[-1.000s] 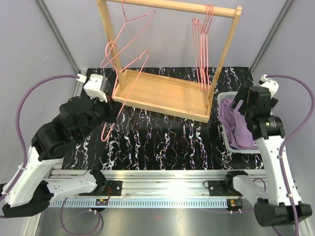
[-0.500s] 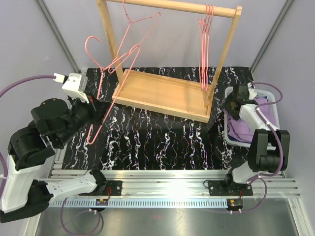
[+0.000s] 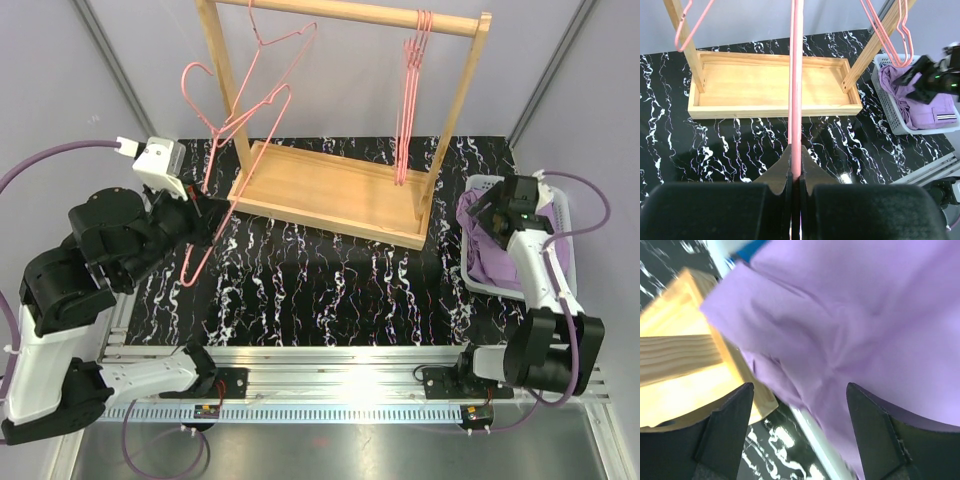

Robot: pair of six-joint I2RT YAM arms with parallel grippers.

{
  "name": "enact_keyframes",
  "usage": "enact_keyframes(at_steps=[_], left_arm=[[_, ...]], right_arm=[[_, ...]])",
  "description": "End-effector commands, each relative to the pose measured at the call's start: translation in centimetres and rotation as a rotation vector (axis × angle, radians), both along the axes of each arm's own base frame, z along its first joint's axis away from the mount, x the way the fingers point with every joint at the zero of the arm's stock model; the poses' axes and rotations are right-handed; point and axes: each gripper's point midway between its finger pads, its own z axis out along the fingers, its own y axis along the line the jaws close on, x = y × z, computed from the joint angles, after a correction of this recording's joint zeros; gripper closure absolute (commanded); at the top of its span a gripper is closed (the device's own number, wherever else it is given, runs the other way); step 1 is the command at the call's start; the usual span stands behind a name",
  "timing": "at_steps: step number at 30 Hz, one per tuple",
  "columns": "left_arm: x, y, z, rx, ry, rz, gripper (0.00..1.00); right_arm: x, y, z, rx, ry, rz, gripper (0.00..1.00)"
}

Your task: Remove the trousers from the hanger

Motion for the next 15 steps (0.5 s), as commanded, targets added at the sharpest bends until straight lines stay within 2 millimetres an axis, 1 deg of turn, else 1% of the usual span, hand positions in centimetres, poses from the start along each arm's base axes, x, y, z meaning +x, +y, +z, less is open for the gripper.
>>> enact_keyframes(at_steps=[1, 2, 3, 4, 5, 8, 9, 11, 12, 13, 14, 15], left_arm=[[-0.1, -0.3, 1.9, -0.036, -0.046, -0.027, 1.00], [-0.2, -0.3, 1.8, -0.035, -0.043, -0.027, 1.00], [-0.2, -0.3, 1.8, -0.037, -0.041, -0.027, 1.00], [-0.2, -0.3, 1.7, -0.038, -0.041, -0.029, 1.00], [-0.2, -0.3, 1.6, -0.038, -0.039, -0.029, 1.00], [-0.2, -0.3, 1.9, -0.040, -0.046, -0.029, 1.00], [-0.1, -0.3, 2.2, -0.044, -0.052, -0.028, 1.00], [0.2, -0.8, 3.1, -0.043, -0.064, -0.033, 1.00], [0.3, -0.9, 3.3, -0.040, -0.067, -0.033, 1.00], [0.6, -1.0, 3.6, -0.039, -0.075, -0.028, 1.00], [1.0, -1.4, 3.5, -0.026, -0.075, -0.027, 1.00], [1.3, -1.7, 3.4, -0.020, -0.075, -0.026, 1.00]], right_arm=[[-1.4, -2.3, 4.8, -0.080, -0.023, -0.076, 0.17], [-1.4, -2.9, 4.9, -0.096, -0.006, -0.095, 0.20], [-1.5, -3.6, 4.0, -0.116, 0.036, -0.118, 0.21], [-1.5, -3.8, 3.4, -0.118, 0.062, -0.125, 0.22], [-1.5, -4.2, 2.5, -0.117, 0.083, -0.131, 0.26], [-1.4, -4.4, -3.6, -0.056, 0.203, -0.127, 0.35], [-1.9, -4.2, -7.6, 0.023, 0.302, -0.115, 0.38], [-2.6, -3.6, -11.5, 0.066, 0.416, -0.084, 0.42], [-3.4, -3.1, -14.0, 0.099, 0.487, -0.070, 0.42], [-3.8, -3.3, -14.6, 0.084, 0.508, -0.080, 0.40], [-3.5, -3.2, -14.1, 0.068, 0.484, -0.075, 0.39], [-3.2, -3.3, -13.8, 0.069, 0.462, -0.079, 0.32]])
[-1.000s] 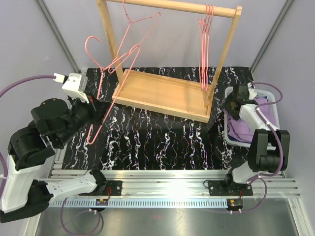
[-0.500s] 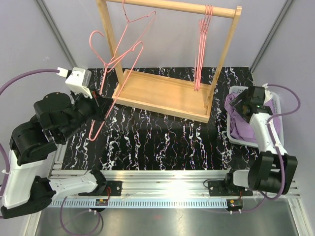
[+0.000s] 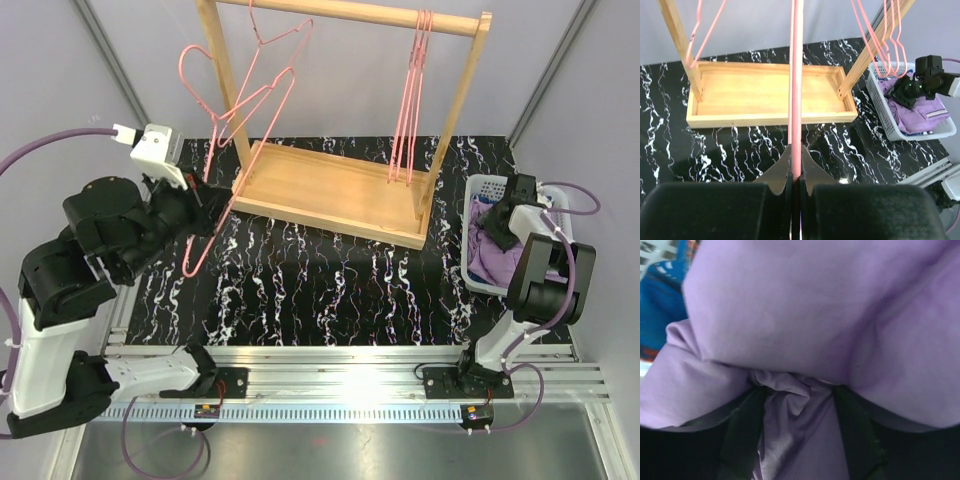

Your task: Remove the trousers from the hanger

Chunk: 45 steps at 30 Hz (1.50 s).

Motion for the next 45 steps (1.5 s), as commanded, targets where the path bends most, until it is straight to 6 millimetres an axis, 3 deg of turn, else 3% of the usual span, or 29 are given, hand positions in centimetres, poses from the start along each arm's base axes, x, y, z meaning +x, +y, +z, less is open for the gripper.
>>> enact_keyframes(at_steps=[1, 2, 4, 7, 9, 10, 12, 13, 15, 16, 17, 19, 20, 22, 24, 25, 26, 29, 32, 33, 42, 43, 45], left_arm=[[1.1, -1.2, 1.6, -0.010, -0.054, -0.015, 1.00], [1.5, -1.7, 0.9, 0.003, -0.047, -0.017, 1.00], [2.0, -2.4, 0.7, -0.005, -0.057, -0.019, 1.00], [3.4, -3.4, -0.4, 0.006, -0.059, 0.004, 1.00], [4.6, -4.4, -1.1, 0.018, -0.064, 0.017, 1.00], [5.0, -4.8, -1.4, 0.028, -0.067, 0.017, 1.00], [6.0, -5.8, -1.7, 0.042, -0.068, 0.016, 1.00], [6.2, -6.2, -1.7, 0.048, -0.069, 0.010, 1.00], [6.7, -6.7, -1.4, 0.048, -0.070, 0.012, 1.00], [7.3, -7.3, -1.9, 0.069, -0.062, 0.008, 1.00], [7.7, -7.5, -1.8, 0.070, -0.064, 0.010, 1.00], [8.8, -8.0, -1.7, 0.083, -0.067, 0.010, 1.00], [9.4, -8.0, -1.7, 0.087, -0.065, 0.011, 1.00], [10.8, -8.8, -1.6, 0.097, -0.060, 0.014, 1.00], [12.2, -9.2, -1.4, 0.094, -0.049, 0.010, 1.00], [12.5, -9.2, -0.3, 0.079, -0.064, 0.011, 1.00], [13.8, -10.0, -1.1, 0.095, -0.046, 0.010, 1.00], [16.2, -10.9, -0.8, 0.100, -0.062, 0.025, 1.00], [18.6, -10.6, 0.2, 0.082, -0.089, 0.069, 1.00], [20.1, -11.1, -0.8, 0.092, -0.072, 0.080, 1.00], [26.8, -11.3, 0.4, 0.039, -0.176, 0.162, 1.00], [27.8, -11.7, -1.1, 0.069, -0.147, 0.164, 1.00], [28.9, -11.7, -1.8, 0.081, -0.132, 0.164, 1.00]], right_arm=[[-4.7, 2.3, -3.7, 0.067, 0.197, 0.049, 0.30], [-4.6, 2.0, -2.9, 0.053, 0.194, 0.047, 0.29], [-3.7, 1.3, 0.5, 0.006, 0.128, 0.042, 0.23], [-2.7, 0.1, 8.4, -0.090, -0.032, 0.022, 0.18], [-2.6, -0.5, 15.5, -0.161, -0.173, 0.012, 0.15], [-2.9, -0.7, 17.8, -0.187, -0.211, 0.008, 0.13], [-4.3, -0.9, 24.5, -0.265, -0.335, 0.005, 0.07], [-4.9, -0.8, 26.5, -0.290, -0.371, 0.011, 0.03], [-7.4, 0.2, 31.3, -0.333, -0.479, 0.047, 0.01], [-8.3, 0.8, 32.5, -0.336, -0.515, 0.067, 0.01], [-9.8, 2.7, 34.8, -0.313, -0.608, 0.129, 0.00], [-11.1, 5.8, 37.1, -0.284, -0.727, 0.277, 0.00], [-12.7, 9.1, 38.8, -0.231, -0.826, 0.414, 0.01], [-15.3, 11.9, 40.5, -0.199, -0.925, 0.513, 0.00], [-16.9, 12.8, 41.1, -0.182, -0.954, 0.529, 0.01], [-17.7, 13.2, 41.3, -0.184, -0.966, 0.536, 0.01], [-18.9, 13.7, 41.8, -0.188, -0.992, 0.544, 0.01], [-21.0, 16.0, 41.8, -0.087, -1.055, 0.586, 0.00], [-21.6, 18.8, 40.6, 0.070, -1.070, 0.685, 0.01], [-21.7, 19.3, 39.9, 0.107, -1.057, 0.695, 0.00], [-23.4, 21.4, 35.8, 0.190, -0.971, 0.836, 0.01], [-23.7, 21.1, 35.7, 0.164, -0.970, 0.834, 0.01], [-24.2, 21.2, 35.6, 0.145, -0.959, 0.861, 0.00]])
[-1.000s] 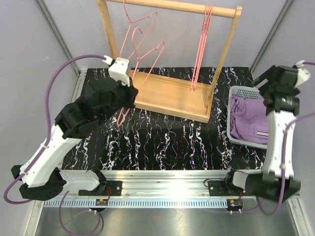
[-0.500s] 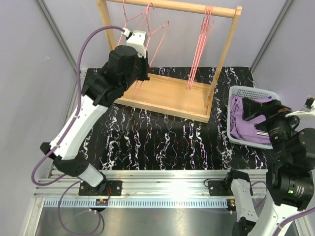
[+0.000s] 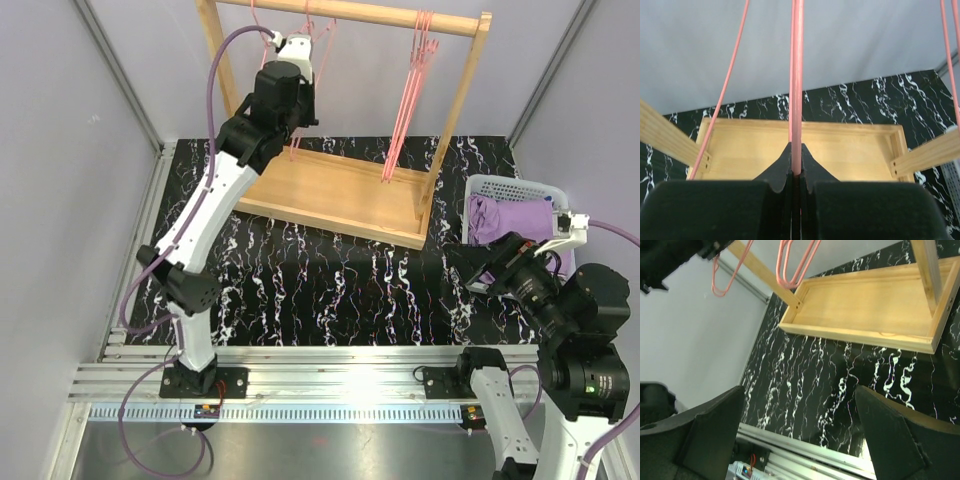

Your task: Remove the trousers from the hanger

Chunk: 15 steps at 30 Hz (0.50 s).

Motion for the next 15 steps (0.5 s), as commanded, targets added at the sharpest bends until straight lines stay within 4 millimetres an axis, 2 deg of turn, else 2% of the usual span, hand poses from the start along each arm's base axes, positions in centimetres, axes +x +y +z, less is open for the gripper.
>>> enact_keyframes(at_steps=[1, 3, 4, 7, 9, 10, 11, 12, 13, 14, 15], left_arm=[[2.0, -0.7, 3.0, -0.039, -0.099, -0.016, 1.00], [2.3, -1.0, 2.3, -0.023, -0.086, -0.028, 1.00], [2.3, -1.1, 1.3, -0.016, -0.064, -0.030, 0.99], [1.7, -1.1, 0.4, -0.006, -0.033, -0.050, 0.95], [0.7, -0.4, 0.5, -0.004, -0.018, -0.042, 0.88], [0.1, -0.1, 0.4, -0.008, -0.003, -0.040, 0.76], [-0.7, -0.2, -0.5, -0.007, 0.028, -0.063, 0.68], [-2.4, 0.7, 1.4, -0.036, 0.006, -0.070, 0.58], [-3.6, 1.1, 2.4, -0.075, -0.006, -0.073, 0.37], [-4.6, 1.3, 2.7, -0.093, -0.006, -0.090, 0.25], [-6.6, 2.6, 3.8, -0.119, -0.026, -0.086, 0.16]], right_arm=[[-1.4, 0.5, 0.4, -0.052, -0.042, 0.051, 0.01], [-1.5, 0.7, 0.2, -0.066, -0.043, 0.073, 0.01], [-1.4, 0.7, 0.1, -0.068, -0.042, 0.073, 0.01], [-1.1, 0.5, -0.4, -0.083, -0.037, 0.070, 0.00], [-1.0, 0.4, -0.8, -0.104, -0.035, 0.072, 0.01], [-0.9, 0.4, -0.9, -0.113, -0.038, 0.077, 0.01], [-0.7, 0.4, -1.0, -0.134, -0.045, 0.083, 0.00], [-1.1, 0.8, -1.0, -0.147, -0.061, 0.120, 0.00], [-1.3, 0.9, -1.0, -0.164, -0.072, 0.133, 0.01], [-1.4, 0.7, -1.2, -0.204, -0.086, 0.134, 0.01], [-1.4, 0.2, -1.3, -0.233, -0.092, 0.115, 0.01]])
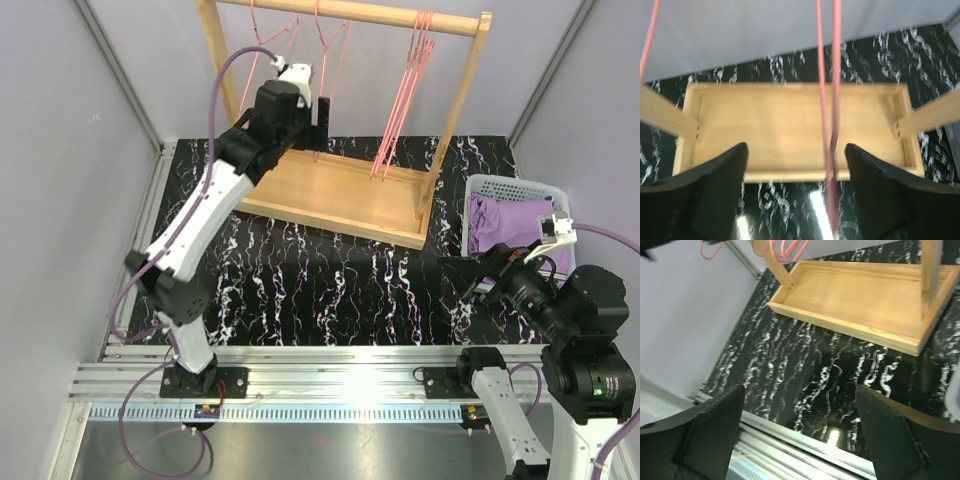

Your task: Remove the trousers from the hanger

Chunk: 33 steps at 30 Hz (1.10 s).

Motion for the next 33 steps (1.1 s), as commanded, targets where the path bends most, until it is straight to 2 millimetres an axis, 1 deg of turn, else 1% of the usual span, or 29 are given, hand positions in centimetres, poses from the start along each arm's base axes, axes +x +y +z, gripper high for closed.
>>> enact_keyframes(at_steps=[1, 2, 3, 4, 5, 6, 7, 9, 10, 11, 12, 13, 14, 16, 17, 18, 20, 21, 23, 24, 27, 30, 33], left_arm=[[-6.7, 3.2, 9.0, -0.183, -0.151, -0.024, 0.10], [-7.6, 3.9, 9.5, -0.191, -0.159, -0.017, 0.03], [-8.5, 4.6, 9.4, -0.192, -0.153, -0.006, 0.01], [-10.3, 6.0, 10.4, -0.204, -0.164, 0.006, 0.01], [-11.3, 6.9, 10.5, -0.206, -0.170, 0.022, 0.01], [-12.0, 7.7, 10.1, -0.203, -0.165, 0.037, 0.01], [-13.8, 9.3, 9.6, -0.199, -0.165, 0.060, 0.01], [-15.0, 11.9, 8.0, -0.162, -0.151, 0.152, 0.01], [-16.4, 13.6, 7.2, -0.148, -0.150, 0.188, 0.01], [-16.9, 15.4, 6.6, -0.122, -0.151, 0.267, 0.01], [-17.8, 16.9, 6.2, -0.113, -0.153, 0.315, 0.01], [-18.6, 18.1, 5.3, -0.099, -0.142, 0.358, 0.01], [-20.2, 20.2, 4.6, -0.087, -0.161, 0.409, 0.01], [-21.6, 21.7, 3.6, -0.054, -0.190, 0.420, 0.01], [-22.3, 22.4, 2.1, -0.027, -0.184, 0.429, 0.01], [-24.0, 23.8, 2.4, -0.038, -0.215, 0.438, 0.01], [-25.4, 25.0, 1.7, -0.024, -0.216, 0.454, 0.01], [-26.5, 25.7, 1.0, -0.009, -0.205, 0.446, 0.01], [-27.7, 26.1, 0.6, -0.007, -0.194, 0.422, 0.01], [-28.8, 26.6, 0.2, -0.009, -0.187, 0.417, 0.01], [-30.4, 27.6, -0.6, -0.012, -0.176, 0.420, 0.01], [-31.4, 28.6, -1.4, 0.003, -0.164, 0.444, 0.01], [-32.1, 29.3, -2.0, 0.008, -0.160, 0.458, 0.01]], right_arm=[[0.4, -1.9, -0.2, -0.137, -0.061, -0.068, 0.01], [0.4, -2.7, -0.4, -0.183, -0.062, -0.101, 0.00], [0.7, -3.7, -0.6, -0.209, -0.050, -0.150, 0.01], [1.4, -5.2, -0.9, -0.244, -0.028, -0.234, 0.01], [1.2, -5.8, -0.9, -0.275, -0.025, -0.252, 0.01], [1.2, -6.3, -0.9, -0.290, -0.026, -0.274, 0.00], [1.3, -6.9, -0.8, -0.303, -0.026, -0.310, 0.01], [0.9, -7.6, -0.1, -0.315, -0.040, -0.342, 0.01], [0.9, -8.0, 0.0, -0.322, -0.027, -0.366, 0.01], [0.3, -8.6, 0.4, -0.327, -0.021, -0.398, 0.01], [0.1, -8.9, 0.6, -0.328, -0.018, -0.415, 0.01], [-0.2, -9.3, 0.7, -0.329, -0.020, -0.431, 0.01], [-0.8, -9.4, 1.1, -0.322, -0.028, -0.442, 0.01], [-1.6, -9.9, 1.4, -0.313, -0.033, -0.470, 0.01], [-2.1, -9.9, 1.4, -0.307, -0.030, -0.466, 0.00], [-2.4, -9.7, 1.2, -0.307, -0.027, -0.455, 0.01], [-3.3, -9.8, 0.6, -0.314, -0.008, -0.446, 0.01], [-3.6, -9.9, 0.4, -0.319, -0.002, -0.443, 0.01], [-4.2, -10.4, -0.3, -0.332, 0.016, -0.452, 0.01], [-4.5, -10.8, -0.4, -0.339, 0.020, -0.466, 0.01], [-5.4, -12.1, -0.4, -0.362, 0.019, -0.510, 0.01], [-6.0, -12.8, -0.2, -0.358, 0.009, -0.541, 0.00], [-6.1, -12.7, -0.5, -0.356, 0.018, -0.539, 0.01]])
